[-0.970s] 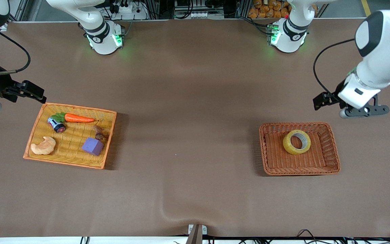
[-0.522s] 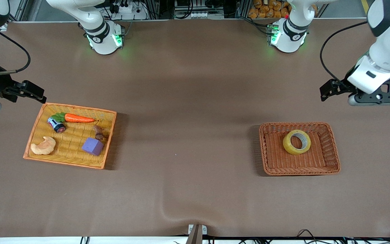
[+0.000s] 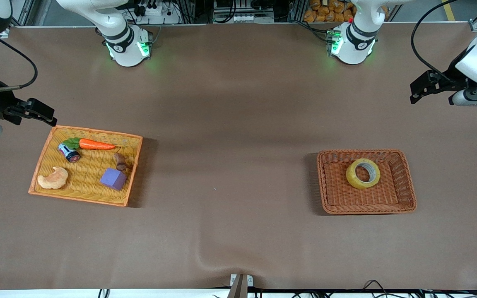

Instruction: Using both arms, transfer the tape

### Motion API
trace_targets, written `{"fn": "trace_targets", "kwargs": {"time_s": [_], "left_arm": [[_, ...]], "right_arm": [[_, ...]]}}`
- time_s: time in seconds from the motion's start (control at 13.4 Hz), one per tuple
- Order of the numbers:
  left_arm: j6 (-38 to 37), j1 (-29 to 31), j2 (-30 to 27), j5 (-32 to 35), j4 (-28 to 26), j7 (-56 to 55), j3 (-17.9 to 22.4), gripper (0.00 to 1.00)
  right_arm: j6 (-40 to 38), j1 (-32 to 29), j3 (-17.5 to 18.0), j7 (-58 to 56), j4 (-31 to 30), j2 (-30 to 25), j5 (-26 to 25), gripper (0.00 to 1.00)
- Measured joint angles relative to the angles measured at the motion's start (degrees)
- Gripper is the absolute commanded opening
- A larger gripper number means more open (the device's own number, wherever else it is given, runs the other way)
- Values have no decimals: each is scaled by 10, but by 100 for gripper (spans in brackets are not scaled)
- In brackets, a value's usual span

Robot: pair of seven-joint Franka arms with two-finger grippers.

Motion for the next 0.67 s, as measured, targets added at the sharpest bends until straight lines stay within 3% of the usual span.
{"fn": "trace_targets", "kwargs": {"time_s": [0.3,0.67], "left_arm": [[-28,-40,13,-2,28,16,40,100],[-36,-45,13,-2,36,24,45,100]], "right_arm": [[0,1,1,0,0,0,0,100],[0,1,1,0,0,3,0,100]]}}
